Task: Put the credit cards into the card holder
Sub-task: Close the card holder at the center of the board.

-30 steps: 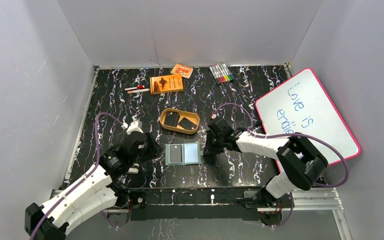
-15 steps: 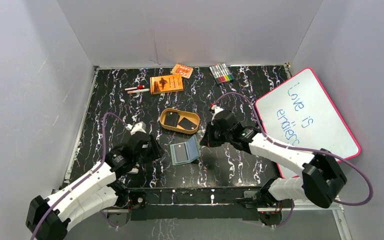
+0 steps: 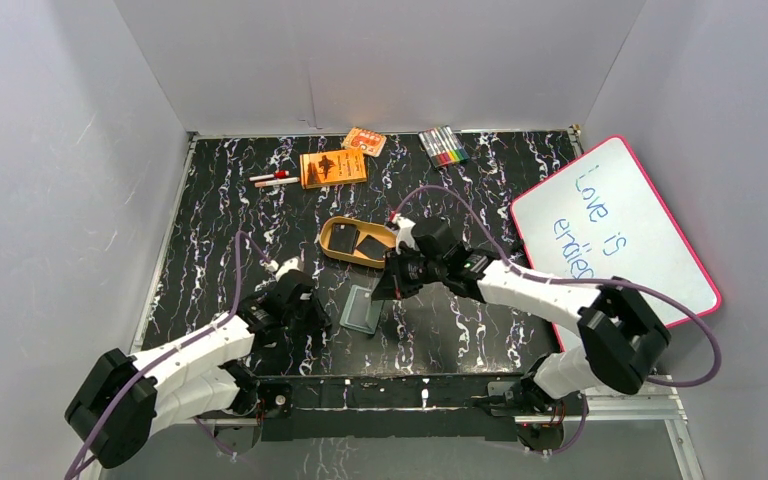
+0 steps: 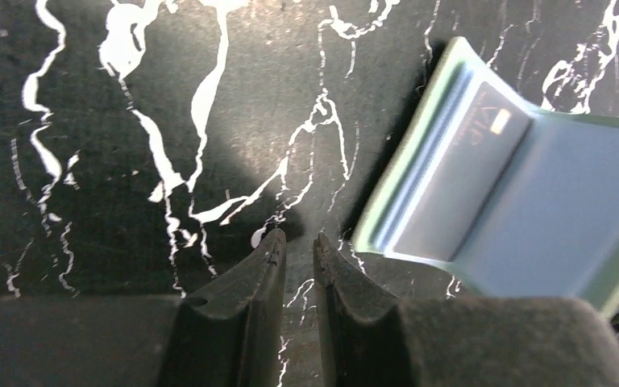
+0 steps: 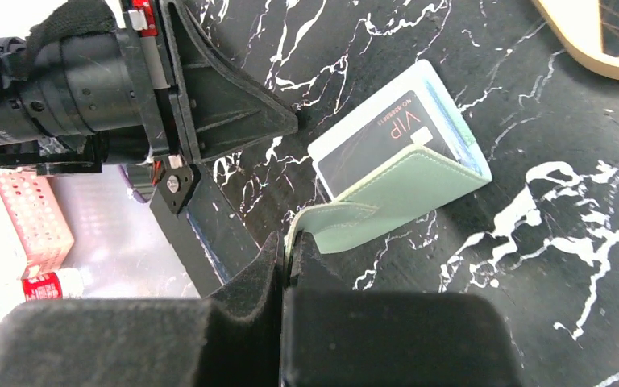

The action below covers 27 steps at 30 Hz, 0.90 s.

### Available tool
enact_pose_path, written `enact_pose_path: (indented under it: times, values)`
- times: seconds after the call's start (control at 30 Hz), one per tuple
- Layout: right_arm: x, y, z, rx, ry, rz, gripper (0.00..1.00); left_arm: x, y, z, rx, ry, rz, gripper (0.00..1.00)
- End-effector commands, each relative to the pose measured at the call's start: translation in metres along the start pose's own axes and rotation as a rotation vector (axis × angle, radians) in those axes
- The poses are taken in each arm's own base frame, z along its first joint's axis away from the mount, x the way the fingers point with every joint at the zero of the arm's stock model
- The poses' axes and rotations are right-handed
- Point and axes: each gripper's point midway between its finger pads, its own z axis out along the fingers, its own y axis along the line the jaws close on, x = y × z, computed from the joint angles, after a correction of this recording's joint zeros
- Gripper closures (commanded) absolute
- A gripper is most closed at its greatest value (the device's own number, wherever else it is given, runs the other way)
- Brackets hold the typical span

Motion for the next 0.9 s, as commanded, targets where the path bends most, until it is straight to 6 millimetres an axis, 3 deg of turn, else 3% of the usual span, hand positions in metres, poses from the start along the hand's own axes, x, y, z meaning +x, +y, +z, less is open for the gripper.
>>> enact_pose_path:
  times: [0.0, 0.3, 0.5, 0.57, 0.67, 0.77, 0.87]
  values:
    - [-0.019, 0.021, 0.018, -0.091, -0.050, -0.032, 1.00, 0.001, -0.011, 0.004, 0.056, 0.000, -0.020, 0.84]
    - [-0.020, 0.005, 0.057, -0.015, -0.028, 0.027, 1.00, 0.010, -0.012, 0.008, 0.089, 0.029, -0.030, 0.93]
    - [-0.004, 0.007, 0.082, -0.026, 0.049, 0.047, 1.00, 0.013, -0.011, 0.009, 0.091, 0.036, -0.028, 0.94]
    - [0.000, 0.014, 0.089, -0.057, 0.086, 0.044, 0.91, 0.012, -0.010, 0.008, 0.088, 0.032, -0.031, 0.94]
    - [0.003, 0.018, 0.093, -0.063, 0.111, 0.053, 0.64, 0.010, -0.008, 0.006, 0.086, 0.017, -0.035, 0.94]
    - [-0.008, 0.031, 0.084, -0.079, 0.075, 0.057, 0.47, 0.009, -0.005, 0.004, 0.076, 0.005, -0.039, 0.94]
    - [-0.023, 0.049, 0.067, -0.104, 0.042, 0.048, 0.36, 0.008, -0.003, 0.002, 0.073, -0.003, -0.043, 0.94]
